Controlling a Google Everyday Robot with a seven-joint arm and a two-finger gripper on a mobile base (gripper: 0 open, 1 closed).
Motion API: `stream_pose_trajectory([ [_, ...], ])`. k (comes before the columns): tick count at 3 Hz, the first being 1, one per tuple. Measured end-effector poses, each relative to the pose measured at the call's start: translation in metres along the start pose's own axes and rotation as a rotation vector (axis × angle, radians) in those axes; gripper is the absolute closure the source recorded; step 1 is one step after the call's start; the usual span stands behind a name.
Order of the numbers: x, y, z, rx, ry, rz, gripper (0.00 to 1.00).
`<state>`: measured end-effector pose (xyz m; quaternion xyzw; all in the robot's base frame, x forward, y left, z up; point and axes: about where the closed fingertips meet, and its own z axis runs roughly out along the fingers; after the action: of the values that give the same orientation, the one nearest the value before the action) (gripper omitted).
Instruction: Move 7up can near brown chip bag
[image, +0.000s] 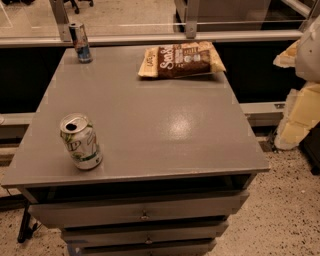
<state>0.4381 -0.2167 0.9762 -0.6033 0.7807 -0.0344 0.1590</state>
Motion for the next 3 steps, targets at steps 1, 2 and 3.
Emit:
stream_pose_trajectory([
  [1, 0.000, 0.000, 0.000, 0.000, 0.000, 0.000, 0.00],
  [2, -0.004, 0.002, 0.003, 0.000, -0.025, 0.001, 0.00],
  [3, -0.021, 0.011, 0.020, -0.026, -0.131, 0.026, 0.00],
])
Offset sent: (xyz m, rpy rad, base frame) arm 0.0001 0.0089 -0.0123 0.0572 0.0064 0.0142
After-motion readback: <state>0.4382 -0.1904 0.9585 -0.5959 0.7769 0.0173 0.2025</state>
